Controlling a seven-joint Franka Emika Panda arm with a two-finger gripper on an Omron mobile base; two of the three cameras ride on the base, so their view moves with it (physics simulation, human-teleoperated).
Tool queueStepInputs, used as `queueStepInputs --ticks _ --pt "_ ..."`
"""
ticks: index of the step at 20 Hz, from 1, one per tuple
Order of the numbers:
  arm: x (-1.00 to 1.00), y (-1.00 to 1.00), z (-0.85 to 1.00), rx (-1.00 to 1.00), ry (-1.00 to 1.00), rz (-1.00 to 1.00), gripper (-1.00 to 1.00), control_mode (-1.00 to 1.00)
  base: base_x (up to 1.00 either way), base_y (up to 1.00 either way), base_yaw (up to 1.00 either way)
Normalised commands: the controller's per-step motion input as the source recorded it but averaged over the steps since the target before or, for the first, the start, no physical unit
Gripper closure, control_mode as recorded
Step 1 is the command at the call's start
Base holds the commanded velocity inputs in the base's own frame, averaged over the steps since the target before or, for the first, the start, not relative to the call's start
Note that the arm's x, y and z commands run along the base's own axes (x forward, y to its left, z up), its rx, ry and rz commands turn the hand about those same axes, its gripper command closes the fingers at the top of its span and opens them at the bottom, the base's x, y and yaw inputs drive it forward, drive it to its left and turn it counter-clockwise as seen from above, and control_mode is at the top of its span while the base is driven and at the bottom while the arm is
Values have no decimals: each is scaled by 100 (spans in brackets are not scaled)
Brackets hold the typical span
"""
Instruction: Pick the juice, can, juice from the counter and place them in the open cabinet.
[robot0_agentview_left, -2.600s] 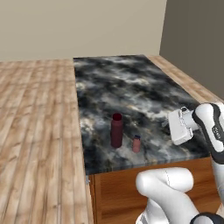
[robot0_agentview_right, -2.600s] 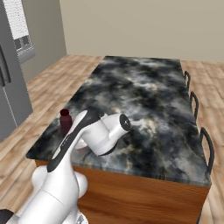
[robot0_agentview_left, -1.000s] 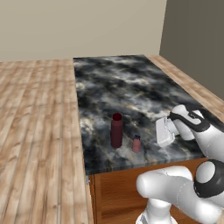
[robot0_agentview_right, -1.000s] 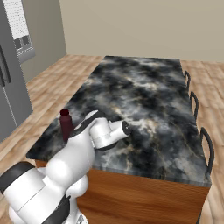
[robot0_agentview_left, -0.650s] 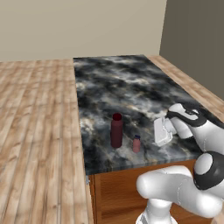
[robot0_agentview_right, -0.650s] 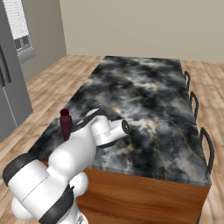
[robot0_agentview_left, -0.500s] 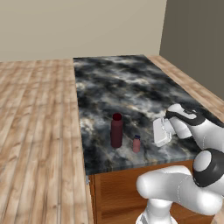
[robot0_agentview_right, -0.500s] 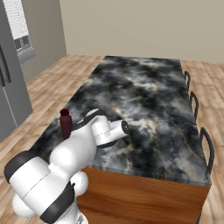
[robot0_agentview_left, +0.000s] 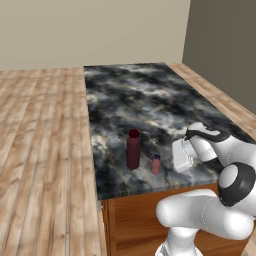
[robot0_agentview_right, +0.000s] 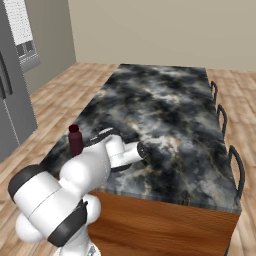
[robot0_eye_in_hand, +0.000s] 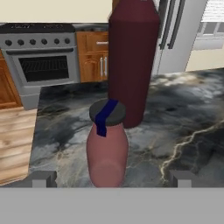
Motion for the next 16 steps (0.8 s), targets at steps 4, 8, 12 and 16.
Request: queueStepInputs --ticks 4,8,12,16 --pt "5 12 -5 0 0 0 -100 -100 0 0 0" --pt "5 11 -4 0 0 0 -100 -100 0 0 0" --pt "8 9 -7 0 0 0 -100 -100 0 0 0" --pt "12 4 -11 0 0 0 -100 -100 0 0 0"
